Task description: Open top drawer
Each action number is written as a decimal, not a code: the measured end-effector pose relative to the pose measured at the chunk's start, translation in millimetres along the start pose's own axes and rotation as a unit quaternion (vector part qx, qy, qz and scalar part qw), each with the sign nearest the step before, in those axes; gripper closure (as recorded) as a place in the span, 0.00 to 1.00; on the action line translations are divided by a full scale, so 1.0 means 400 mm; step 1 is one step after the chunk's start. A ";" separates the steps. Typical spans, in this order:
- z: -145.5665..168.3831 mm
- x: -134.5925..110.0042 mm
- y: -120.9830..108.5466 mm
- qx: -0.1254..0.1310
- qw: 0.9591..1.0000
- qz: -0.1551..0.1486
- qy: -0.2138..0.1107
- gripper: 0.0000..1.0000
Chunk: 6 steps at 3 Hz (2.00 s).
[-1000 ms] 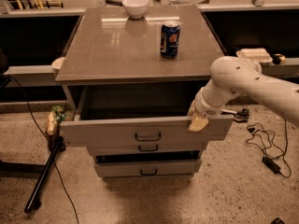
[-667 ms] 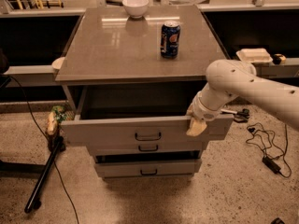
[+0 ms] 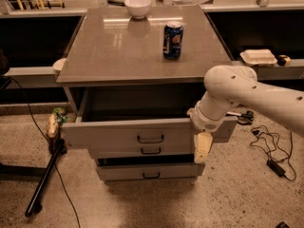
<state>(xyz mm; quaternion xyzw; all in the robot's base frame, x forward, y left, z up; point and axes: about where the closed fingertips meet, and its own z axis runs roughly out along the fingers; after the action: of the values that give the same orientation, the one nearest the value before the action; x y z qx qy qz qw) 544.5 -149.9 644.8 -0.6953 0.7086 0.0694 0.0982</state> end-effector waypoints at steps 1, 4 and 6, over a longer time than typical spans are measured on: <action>-0.019 -0.014 0.053 -0.020 1.000 -0.008 0.008 0.00; -0.052 -0.008 0.117 -0.049 0.999 -0.005 0.011 0.65; -0.079 -0.015 0.111 -0.049 0.999 -0.005 0.011 1.00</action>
Offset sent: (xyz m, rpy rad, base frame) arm -0.0564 0.0028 0.0093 -0.0156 0.1264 0.0483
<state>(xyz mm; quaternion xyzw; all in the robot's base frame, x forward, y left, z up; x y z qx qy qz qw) 499.0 -150.5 675.0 -0.7037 0.7018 0.0954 0.0565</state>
